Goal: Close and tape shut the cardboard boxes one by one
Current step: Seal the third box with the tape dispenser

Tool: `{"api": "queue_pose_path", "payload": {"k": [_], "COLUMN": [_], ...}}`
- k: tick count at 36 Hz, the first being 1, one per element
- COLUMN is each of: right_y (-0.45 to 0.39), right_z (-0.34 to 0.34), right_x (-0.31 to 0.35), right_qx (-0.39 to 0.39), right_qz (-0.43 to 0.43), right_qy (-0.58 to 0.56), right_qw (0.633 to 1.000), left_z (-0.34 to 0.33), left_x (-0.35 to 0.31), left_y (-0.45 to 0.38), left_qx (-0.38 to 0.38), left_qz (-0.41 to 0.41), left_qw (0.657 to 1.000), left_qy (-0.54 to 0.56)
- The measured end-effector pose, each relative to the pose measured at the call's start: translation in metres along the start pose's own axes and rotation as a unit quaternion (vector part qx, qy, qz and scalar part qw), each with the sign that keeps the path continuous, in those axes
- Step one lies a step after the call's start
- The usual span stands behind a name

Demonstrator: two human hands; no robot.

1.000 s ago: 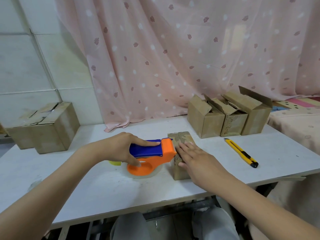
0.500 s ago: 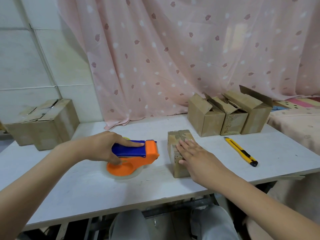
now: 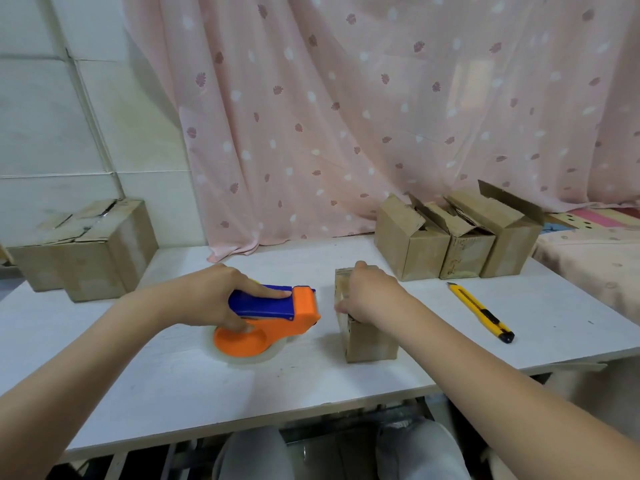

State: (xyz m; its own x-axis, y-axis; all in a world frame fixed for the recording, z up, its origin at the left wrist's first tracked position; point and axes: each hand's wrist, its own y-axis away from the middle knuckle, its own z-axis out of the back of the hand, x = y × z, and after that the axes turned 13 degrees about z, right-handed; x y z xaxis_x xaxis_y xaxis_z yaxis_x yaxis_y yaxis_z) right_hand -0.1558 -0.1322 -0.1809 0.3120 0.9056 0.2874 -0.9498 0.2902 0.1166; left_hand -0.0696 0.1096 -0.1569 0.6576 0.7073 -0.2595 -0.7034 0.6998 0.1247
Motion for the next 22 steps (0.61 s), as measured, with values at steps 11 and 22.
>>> {"api": "queue_pose_path", "payload": {"k": [11,22], "right_y": [0.010,0.009], "right_z": [0.042,0.037], "right_x": [0.008,-0.047], "right_qx": [0.081,0.077], "right_qz": [0.006,-0.008], "right_qy": [0.028,-0.327], "right_qw": [0.996,0.942], "left_z": [0.001,-0.007], "left_x": [-0.005,0.001], "left_y": [-0.003,0.009], "left_qx": [0.022,0.008], "left_qz": [0.013,-0.008], "left_qw": [1.000,0.998], "left_qy": [-0.012,0.058]}}
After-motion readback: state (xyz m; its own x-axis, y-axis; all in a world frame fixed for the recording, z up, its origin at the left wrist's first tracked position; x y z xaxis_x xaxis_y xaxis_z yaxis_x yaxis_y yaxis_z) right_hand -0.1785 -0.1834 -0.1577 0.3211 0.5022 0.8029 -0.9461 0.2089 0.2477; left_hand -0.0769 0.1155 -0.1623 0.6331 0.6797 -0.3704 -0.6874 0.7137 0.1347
